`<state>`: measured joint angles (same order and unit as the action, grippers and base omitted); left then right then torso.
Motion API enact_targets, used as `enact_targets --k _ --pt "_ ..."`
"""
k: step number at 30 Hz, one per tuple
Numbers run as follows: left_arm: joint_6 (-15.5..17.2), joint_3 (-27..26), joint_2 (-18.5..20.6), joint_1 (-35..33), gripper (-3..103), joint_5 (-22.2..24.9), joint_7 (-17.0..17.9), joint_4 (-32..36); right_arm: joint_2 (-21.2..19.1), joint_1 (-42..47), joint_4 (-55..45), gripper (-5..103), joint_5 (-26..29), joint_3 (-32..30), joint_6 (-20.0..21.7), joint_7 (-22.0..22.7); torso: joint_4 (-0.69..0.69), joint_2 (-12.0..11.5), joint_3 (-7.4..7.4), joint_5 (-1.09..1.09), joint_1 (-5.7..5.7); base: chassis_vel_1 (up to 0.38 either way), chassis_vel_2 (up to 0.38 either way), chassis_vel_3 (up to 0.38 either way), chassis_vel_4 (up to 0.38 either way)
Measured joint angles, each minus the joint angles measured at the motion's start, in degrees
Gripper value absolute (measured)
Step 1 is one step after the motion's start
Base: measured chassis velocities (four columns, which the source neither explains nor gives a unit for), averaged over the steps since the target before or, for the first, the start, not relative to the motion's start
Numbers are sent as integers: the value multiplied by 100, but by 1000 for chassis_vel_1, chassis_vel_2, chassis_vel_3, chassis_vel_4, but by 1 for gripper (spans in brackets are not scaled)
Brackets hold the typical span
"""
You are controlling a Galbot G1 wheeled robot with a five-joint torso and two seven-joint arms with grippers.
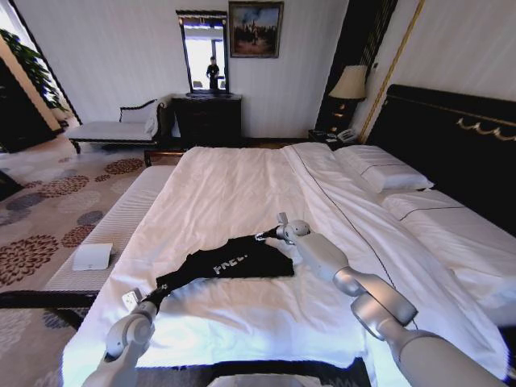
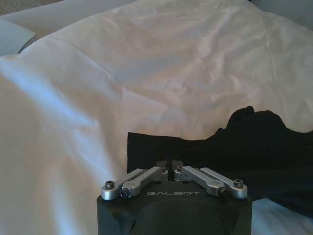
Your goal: Fold the clothes on the bed.
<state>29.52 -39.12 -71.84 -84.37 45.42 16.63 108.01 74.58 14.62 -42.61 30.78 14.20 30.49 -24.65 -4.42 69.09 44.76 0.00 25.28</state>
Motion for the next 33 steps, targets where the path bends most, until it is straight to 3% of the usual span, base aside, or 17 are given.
enact_targets --k 3,5,7,9,13,15,21,25,33 --pt "-5 -1 7 11 0 7 -1 -23 -16 -5 17 74 -84 -4 -65 -291 0 0 0 0 0 0 0 0 0" --pt "-5 -1 7 16 0 8 -1 -31 -25 -5 18 74 -113 -10 -90 -388 0 0 0 0 0 0 0 0 0" --pt "-8 6 7 32 0 8 -1 -53 -44 -3 19 63 -212 -20 -136 -491 0 0 0 0 0 0 0 0 0" --pt "-8 23 2 47 0 8 0 -66 -52 12 41 52 -309 -22 -196 -500 0 0 0 0 0 0 0 0 0" --pt "-9 44 -8 64 0 5 5 -73 -51 20 109 44 -353 -23 -360 -438 0 0 0 0 0 0 0 0 0" --pt "-8 48 -9 70 0 4 6 -80 -46 19 145 44 -362 -23 -428 -401 0 0 0 1 0 0 0 0 0" --pt "-8 61 -7 100 0 5 8 -122 -33 -9 202 70 -445 26 -513 -363 0 0 0 0 0 0 0 0 0" --pt "-8 63 -3 114 0 9 8 -146 -39 -10 150 79 -466 52 -404 -468 0 0 0 0 0 0 0 0 0" --pt "-8 43 24 116 0 28 3 -178 -47 -3 90 49 -584 91 -305 -642 0 0 0 0 0 0 0 0 0"
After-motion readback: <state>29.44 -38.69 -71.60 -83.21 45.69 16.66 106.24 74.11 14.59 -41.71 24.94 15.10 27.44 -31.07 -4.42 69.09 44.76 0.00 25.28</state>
